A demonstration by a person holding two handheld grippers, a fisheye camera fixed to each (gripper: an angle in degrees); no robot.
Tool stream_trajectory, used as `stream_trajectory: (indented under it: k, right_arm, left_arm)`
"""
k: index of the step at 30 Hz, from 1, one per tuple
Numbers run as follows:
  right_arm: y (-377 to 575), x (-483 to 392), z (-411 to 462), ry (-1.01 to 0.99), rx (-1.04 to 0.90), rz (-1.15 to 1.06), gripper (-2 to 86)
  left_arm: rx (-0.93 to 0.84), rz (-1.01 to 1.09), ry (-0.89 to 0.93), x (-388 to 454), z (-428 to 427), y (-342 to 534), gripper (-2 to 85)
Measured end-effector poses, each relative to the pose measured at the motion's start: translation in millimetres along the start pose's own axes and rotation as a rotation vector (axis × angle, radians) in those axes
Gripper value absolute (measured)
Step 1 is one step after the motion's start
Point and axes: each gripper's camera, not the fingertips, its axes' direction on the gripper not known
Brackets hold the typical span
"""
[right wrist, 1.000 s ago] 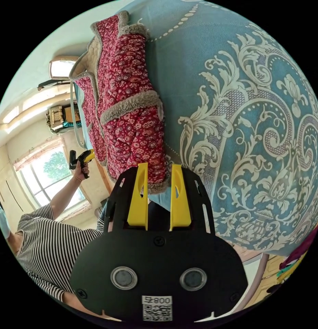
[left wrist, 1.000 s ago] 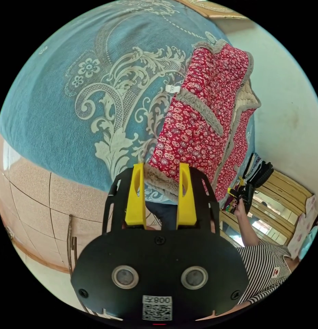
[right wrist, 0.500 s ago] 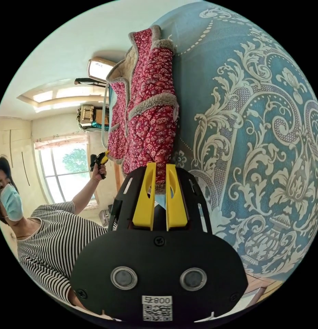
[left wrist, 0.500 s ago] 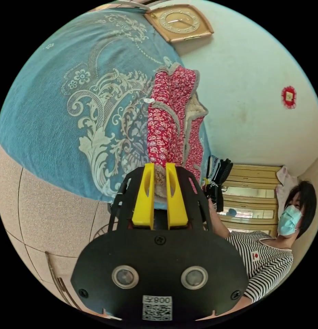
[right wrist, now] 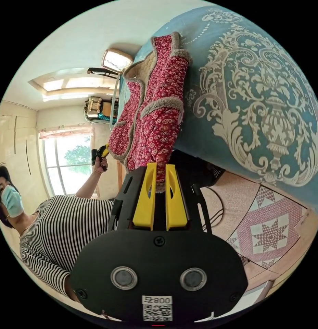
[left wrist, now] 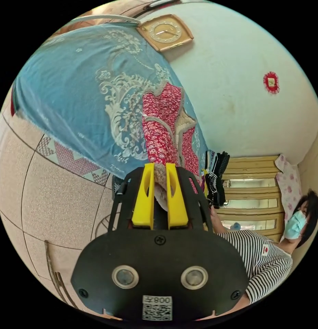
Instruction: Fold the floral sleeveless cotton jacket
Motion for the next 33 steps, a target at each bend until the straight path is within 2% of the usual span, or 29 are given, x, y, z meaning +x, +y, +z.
stream_trajectory:
  k: [2,6,10,13,20,23,28,33]
  right_arm:
    - [14.3,7.8,13.3,-0.014,0.019,0.067,2.7]
    - [28.6,3.5,16.1,-0.008,0.050,0.123,1.4]
    - [44.4,-38.6,-4.3,0.053,0.163,0.069,1.3]
    - [39.8,-85.7,-5.3,0.182,0.195,-0.008,1.2]
    - [-15.6,-158.1,68.3,0.495,-0.022,-0.093,0.4]
    - [-24.7,-174.1,94.9,0.593,-0.064,-0.121,0.4]
    - [-36.4,-185.0,100.0,0.556,-0.033,-0.101,0.3]
    - [-50.1,-187.9,78.2,0.405,-0.053,-0.034,0.8]
  left_arm:
    - [0.017,-0.110,-0.014,-10.5,5.9,28.8,6.9]
    - [0.115,-0.139,0.016,2.0,1.6,67.8,7.0]
    - [0.137,0.001,-0.102,54.5,-3.0,101.2,6.8]
    - [0.118,0.145,-0.232,108.9,8.7,120.6,6.9]
    - [0.202,0.180,-0.588,196.3,29.1,161.4,5.1]
    - [0.206,0.236,-0.617,224.4,38.9,179.6,4.8]
    - [0.035,0.407,-0.445,266.7,94.0,197.3,6.4]
    - [-0.167,0.552,-0.442,309.8,176.6,203.2,8.3]
